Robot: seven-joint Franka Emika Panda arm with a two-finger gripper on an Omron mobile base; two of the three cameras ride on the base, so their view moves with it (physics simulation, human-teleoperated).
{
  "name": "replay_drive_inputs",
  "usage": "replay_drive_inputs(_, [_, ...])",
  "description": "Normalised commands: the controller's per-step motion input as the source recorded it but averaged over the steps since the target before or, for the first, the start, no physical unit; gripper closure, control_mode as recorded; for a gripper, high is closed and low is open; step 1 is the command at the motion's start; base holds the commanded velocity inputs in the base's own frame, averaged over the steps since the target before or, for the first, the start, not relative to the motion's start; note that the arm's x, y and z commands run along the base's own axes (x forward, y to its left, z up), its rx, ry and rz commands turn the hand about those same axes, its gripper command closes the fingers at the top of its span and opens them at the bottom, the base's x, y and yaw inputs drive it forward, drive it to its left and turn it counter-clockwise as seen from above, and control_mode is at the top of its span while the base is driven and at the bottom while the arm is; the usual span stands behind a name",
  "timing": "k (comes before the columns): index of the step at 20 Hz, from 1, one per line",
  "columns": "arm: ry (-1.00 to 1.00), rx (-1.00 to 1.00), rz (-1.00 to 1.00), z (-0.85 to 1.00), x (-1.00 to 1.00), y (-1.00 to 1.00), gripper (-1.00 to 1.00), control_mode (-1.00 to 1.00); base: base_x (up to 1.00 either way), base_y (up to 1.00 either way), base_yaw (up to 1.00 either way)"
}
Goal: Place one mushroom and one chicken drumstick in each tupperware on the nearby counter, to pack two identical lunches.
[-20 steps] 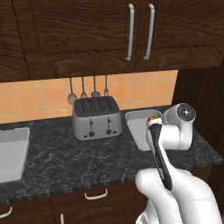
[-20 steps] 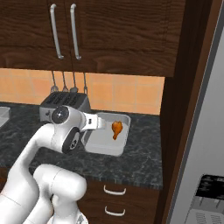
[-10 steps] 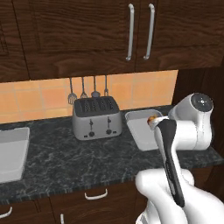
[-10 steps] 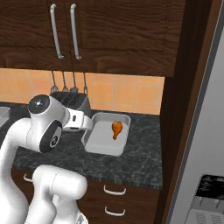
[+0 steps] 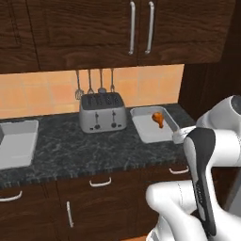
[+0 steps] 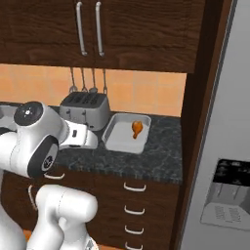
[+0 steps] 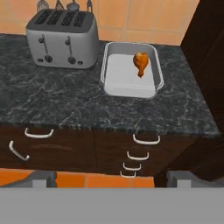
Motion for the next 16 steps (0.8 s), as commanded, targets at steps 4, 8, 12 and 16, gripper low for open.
replay_drive_inputs(4, [0.00, 0.00, 0.00, 0.00, 0.00, 0.00, -1.00, 1.00, -1.00, -0.43, 0.00])
replay_drive_inputs(8, [0.00, 0.00, 0.00, 0.00, 0.00, 0.00, -1.00, 1.00, -0.67, -0.99, -0.12])
replay_drive_inputs(12, [0.00, 0.00, 0.00, 0.00, 0.00, 0.00, -1.00, 1.00, -0.09, -1.00, -0.11])
replay_drive_inputs(16, [0.00, 0.00, 0.00, 0.00, 0.00, 0.00, -1.00, 1.00, 0.00, -1.00, -0.04])
